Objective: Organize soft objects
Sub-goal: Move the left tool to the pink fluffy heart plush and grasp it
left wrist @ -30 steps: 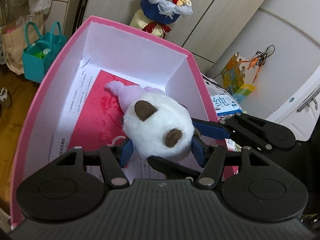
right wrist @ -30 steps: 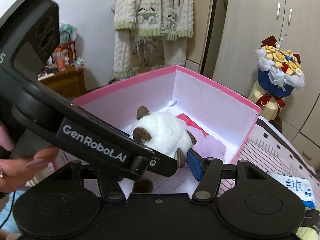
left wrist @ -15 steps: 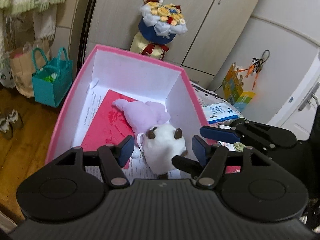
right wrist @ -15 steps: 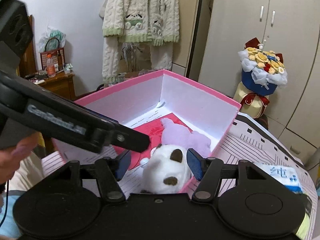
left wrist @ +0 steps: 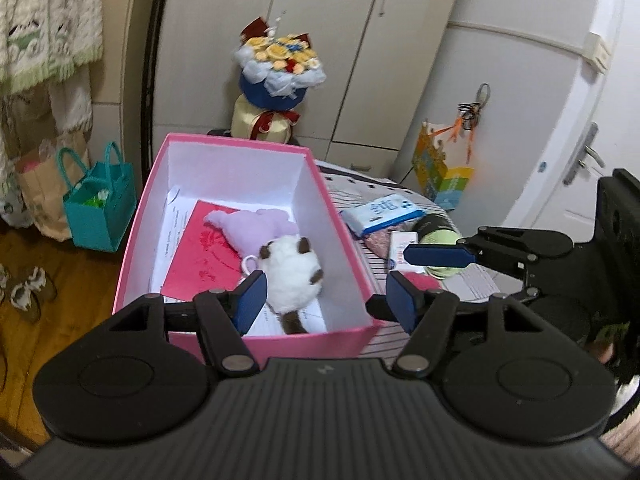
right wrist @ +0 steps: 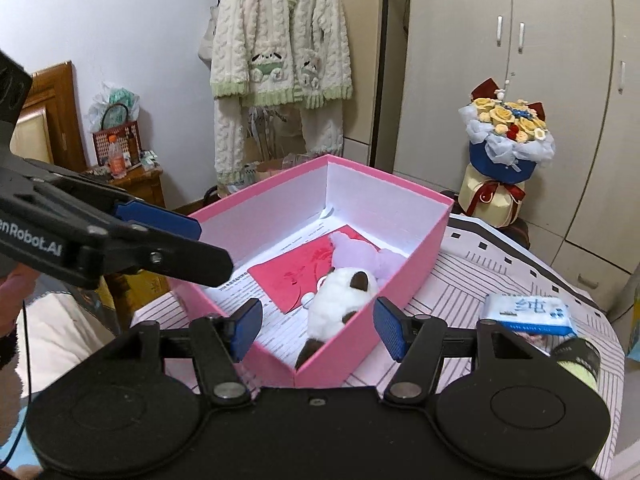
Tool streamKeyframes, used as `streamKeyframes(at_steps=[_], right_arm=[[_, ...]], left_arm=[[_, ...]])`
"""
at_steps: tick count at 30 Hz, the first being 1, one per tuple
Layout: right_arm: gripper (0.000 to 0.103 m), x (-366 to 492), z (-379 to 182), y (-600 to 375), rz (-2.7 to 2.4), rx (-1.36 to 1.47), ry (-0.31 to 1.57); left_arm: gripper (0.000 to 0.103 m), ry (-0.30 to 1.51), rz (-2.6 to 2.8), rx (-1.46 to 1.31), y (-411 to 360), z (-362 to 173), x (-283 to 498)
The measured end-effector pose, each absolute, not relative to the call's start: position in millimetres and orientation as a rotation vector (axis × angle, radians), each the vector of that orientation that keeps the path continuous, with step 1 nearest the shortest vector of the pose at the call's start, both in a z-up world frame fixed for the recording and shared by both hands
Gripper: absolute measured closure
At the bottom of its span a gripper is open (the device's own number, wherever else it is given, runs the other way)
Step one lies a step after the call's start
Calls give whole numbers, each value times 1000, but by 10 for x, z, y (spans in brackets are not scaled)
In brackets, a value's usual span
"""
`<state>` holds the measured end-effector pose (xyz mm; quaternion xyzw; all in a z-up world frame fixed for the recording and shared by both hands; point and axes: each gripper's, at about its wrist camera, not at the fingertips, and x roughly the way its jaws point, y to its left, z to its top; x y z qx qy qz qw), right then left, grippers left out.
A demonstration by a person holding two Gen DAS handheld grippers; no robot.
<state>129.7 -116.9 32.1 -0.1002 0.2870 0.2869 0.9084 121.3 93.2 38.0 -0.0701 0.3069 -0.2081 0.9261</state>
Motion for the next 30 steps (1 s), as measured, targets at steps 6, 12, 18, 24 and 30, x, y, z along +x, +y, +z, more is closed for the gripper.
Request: streamKeyframes(at_steps=[6,12,18,24,30], right_arm=[[36,1075,490,-1569,555,-162,557],[36,980,522,-2131,462,-86,524],[36,1044,377,-2633,408,15,528],[36,1179,137,-2963,384,73,562],[38,1396,-60,-3111,418,122,609]], left_arm=[[35,588,-455,-100,771,525,955],[34,576,-513,-60,499,547,879],[34,608,-584,-34,127,410,994],[34,634,-630,9,-240,194,1110],[34,658,-653,30,-573,-50,1266]])
